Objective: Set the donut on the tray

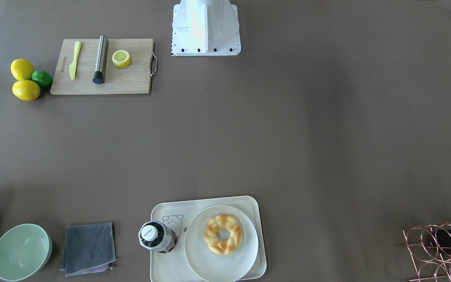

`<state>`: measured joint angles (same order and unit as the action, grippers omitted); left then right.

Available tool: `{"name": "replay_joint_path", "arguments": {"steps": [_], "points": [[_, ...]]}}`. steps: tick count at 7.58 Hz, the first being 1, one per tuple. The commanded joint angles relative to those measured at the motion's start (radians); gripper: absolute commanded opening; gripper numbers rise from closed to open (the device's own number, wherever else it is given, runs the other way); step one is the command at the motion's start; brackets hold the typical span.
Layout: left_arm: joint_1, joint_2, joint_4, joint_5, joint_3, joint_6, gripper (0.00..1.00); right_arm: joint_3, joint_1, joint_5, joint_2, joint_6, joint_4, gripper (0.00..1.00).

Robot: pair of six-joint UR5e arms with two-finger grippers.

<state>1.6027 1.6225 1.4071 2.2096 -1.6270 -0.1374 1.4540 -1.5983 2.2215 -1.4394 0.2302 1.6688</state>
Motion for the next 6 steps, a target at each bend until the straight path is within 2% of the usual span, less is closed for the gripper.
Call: {"name": "replay_joint_path", "arguments": {"steps": [1,6], "points": [[-0.003,-0.006,0.0,-0.001,0.018,0.01,0.99,0.002,0.0,0.001,-0.001,0.0,0.0,1.0],[-0.007,-0.015,-0.007,0.004,0.004,0.009,0.99,0.002,0.0,0.004,-0.007,-0.009,0.0,1.0]]}}
